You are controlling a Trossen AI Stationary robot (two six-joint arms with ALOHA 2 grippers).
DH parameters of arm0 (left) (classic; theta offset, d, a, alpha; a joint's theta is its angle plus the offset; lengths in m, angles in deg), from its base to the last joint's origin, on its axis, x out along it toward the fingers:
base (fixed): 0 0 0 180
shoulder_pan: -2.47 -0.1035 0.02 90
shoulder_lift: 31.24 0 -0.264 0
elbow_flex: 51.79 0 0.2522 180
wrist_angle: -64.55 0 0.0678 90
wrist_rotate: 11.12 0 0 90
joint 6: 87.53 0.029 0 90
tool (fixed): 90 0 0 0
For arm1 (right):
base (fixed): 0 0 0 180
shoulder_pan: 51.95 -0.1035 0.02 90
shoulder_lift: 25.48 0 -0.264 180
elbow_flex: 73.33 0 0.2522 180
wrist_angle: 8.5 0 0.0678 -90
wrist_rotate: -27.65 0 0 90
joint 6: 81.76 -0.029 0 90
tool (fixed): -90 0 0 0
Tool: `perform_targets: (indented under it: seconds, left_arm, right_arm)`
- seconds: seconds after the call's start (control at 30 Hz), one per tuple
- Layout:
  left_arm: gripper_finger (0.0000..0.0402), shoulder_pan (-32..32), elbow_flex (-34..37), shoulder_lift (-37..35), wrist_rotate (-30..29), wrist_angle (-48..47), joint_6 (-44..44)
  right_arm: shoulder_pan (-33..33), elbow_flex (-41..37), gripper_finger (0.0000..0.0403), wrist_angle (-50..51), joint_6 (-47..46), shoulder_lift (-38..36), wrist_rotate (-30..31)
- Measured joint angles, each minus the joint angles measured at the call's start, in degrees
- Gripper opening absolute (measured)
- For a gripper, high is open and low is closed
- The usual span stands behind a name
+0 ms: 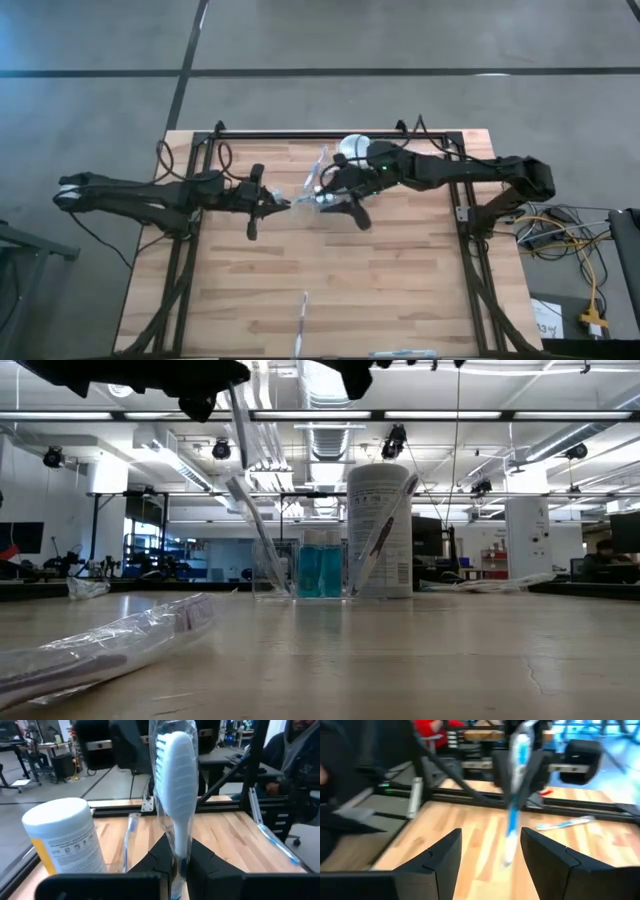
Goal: Pick & Place toothbrushing station
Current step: Put the blue toothbrush into the transparent organizer
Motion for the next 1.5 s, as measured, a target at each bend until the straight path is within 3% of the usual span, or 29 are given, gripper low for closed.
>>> perform_targets:
  seconds: [0.13, 0.33, 0.43, 0.57, 0.63, 0.73, 0.9, 1.13, 1.33, 1.5]
  left_arm:
    - [0.0025, -0.2, 3.3, -4.6, -0.8, 0.6, -2.0]
    - [0.0025, -0.2, 15.5, -8.9, -1.2, 14.5, -7.9]
    - [0.0025, -0.2, 20.4, -8.2, 0.6, 22.5, -10.5]
    - [0.0024, 0.1, 24.4, -4.5, -1.7, 27.3, -12.4]
    - [0.0023, 0.4, 24.9, -1.9, -2.2, 29.9, -12.4]
    - [0.0023, 0.5, 24.8, 2.2, -3.4, 32.4, -11.4]
    - [0.0022, -0.1, 22.1, 9.1, -14.7, 35.5, -5.1]
    - [0.0018, -4.4, 14.5, 15.7, -17.1, 36.5, 1.2]
    - [0.0017, -9.1, 9.7, 22.0, -16.3, 30.5, 0.1]
    - [0.0017, -10.0, 8.4, 28.1, -16.1, 32.0, -1.8]
  right_arm:
    - [-3.0, -8.5, 0.0188, -6.5, 0.3, -5.1, 3.4]
    - [-8.4, -28.3, 0.0156, -38.3, 0.2, -8.9, 6.9]
    - [-10.0, -36.7, 0.0137, -48.6, -0.3, -9.7, 8.6]
    - [-12.7, -45.5, 0.0108, -58.4, 0.0, -10.9, 19.7]
    - [-13.3, -47.9, 0.0092, -61.8, 1.1, -11.4, 21.6]
    - [-13.3, -49.5, 0.0064, -63.2, 1.6, -13.0, 21.5]
    - [-13.3, -51.0, 0.0025, -62.9, 1.8, -14.8, 21.5]
    - [-13.3, -51.2, 0.0009, -62.7, 1.8, -15.2, 21.2]
    - [-13.3, -51.1, 0.0008, -62.7, 2.1, -15.2, 21.0]
    - [-13.3, -51.2, 0.0008, -62.4, 2.0, -15.2, 21.0]
